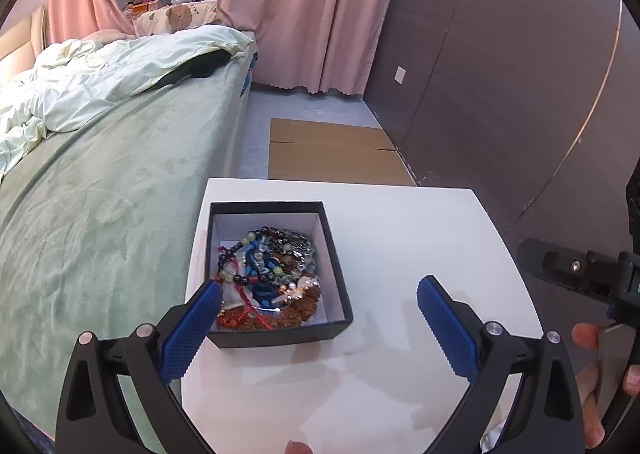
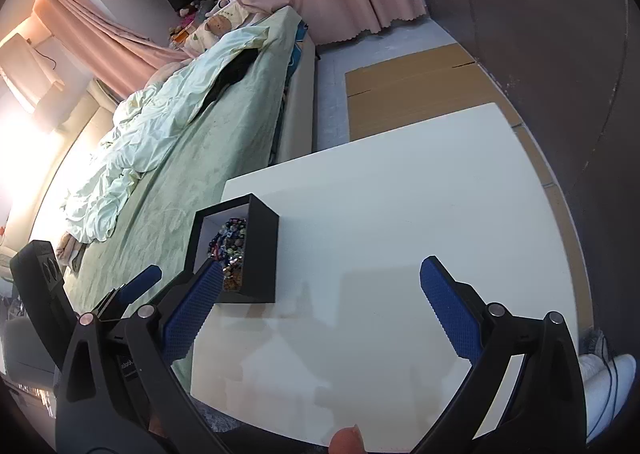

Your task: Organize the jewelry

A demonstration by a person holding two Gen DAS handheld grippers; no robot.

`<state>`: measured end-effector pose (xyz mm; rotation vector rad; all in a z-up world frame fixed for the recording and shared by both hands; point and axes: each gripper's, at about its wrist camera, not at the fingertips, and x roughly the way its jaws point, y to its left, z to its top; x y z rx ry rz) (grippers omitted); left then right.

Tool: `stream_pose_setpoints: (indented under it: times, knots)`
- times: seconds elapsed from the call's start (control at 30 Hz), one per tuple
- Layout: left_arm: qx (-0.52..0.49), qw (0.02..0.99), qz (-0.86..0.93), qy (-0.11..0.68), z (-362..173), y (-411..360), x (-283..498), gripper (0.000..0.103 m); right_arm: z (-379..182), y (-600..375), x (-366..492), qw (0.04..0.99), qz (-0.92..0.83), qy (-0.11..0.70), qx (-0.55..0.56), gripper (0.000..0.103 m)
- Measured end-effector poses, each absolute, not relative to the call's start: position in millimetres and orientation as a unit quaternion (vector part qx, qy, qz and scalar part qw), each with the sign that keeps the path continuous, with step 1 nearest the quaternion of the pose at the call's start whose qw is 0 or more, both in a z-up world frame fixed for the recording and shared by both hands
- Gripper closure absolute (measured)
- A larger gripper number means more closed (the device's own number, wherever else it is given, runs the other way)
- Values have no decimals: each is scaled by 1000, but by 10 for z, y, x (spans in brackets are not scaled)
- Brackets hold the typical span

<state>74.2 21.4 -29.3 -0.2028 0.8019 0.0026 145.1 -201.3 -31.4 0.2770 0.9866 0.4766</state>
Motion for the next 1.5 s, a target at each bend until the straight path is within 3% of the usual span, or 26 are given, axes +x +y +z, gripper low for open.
stream_pose_setpoints:
  times: [1.5]
  knots:
    - [-86,939,11,333,-48,92,381,8,-222,-2180,1204,859,244,437,107,5]
